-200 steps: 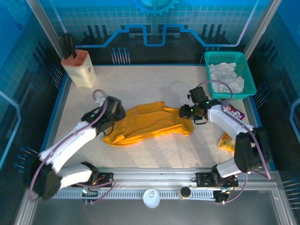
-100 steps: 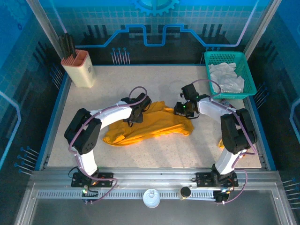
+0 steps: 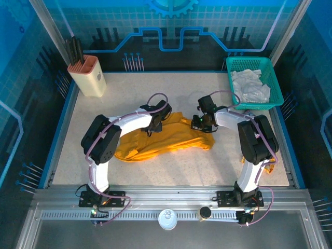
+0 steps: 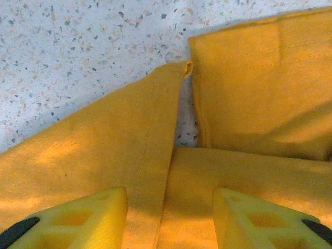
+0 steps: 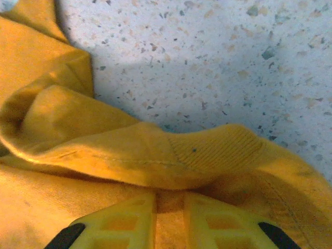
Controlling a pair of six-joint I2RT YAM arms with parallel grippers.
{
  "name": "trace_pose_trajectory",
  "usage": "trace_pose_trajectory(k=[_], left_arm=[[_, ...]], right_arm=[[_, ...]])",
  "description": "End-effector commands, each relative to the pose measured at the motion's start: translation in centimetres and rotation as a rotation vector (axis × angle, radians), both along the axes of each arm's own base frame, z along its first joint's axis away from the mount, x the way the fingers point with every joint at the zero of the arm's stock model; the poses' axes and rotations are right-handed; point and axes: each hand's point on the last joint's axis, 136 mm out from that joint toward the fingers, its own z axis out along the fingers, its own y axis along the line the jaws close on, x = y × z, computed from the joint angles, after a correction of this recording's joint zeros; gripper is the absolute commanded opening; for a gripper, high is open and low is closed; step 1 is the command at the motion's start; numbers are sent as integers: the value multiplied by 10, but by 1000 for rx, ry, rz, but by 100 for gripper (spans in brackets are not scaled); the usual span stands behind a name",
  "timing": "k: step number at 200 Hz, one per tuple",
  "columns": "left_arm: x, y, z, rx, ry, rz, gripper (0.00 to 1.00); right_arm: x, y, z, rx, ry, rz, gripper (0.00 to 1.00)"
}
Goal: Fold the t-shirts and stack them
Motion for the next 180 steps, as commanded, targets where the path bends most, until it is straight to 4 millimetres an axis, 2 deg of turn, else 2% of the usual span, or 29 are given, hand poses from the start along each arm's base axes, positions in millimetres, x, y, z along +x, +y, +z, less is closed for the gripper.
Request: trace_pose_trajectory(k=[1, 27, 86, 125, 180], left_arm=[[0, 15, -7, 47, 3, 42, 45], [4, 20, -5, 32, -21, 68, 44], [32, 13, 5, -25, -57, 68, 44], [41, 17, -5, -20, -41, 75, 43], [38, 18, -21, -9, -7, 70, 43]], right_arm=[[-5, 5, -10, 8, 28, 2, 20], [-8, 5, -17, 4, 43, 3, 16], [-20, 1, -39, -7, 93, -9, 12], [-24, -1, -44, -14, 106, -8, 11], [-24, 0, -44, -11, 110, -6, 10]])
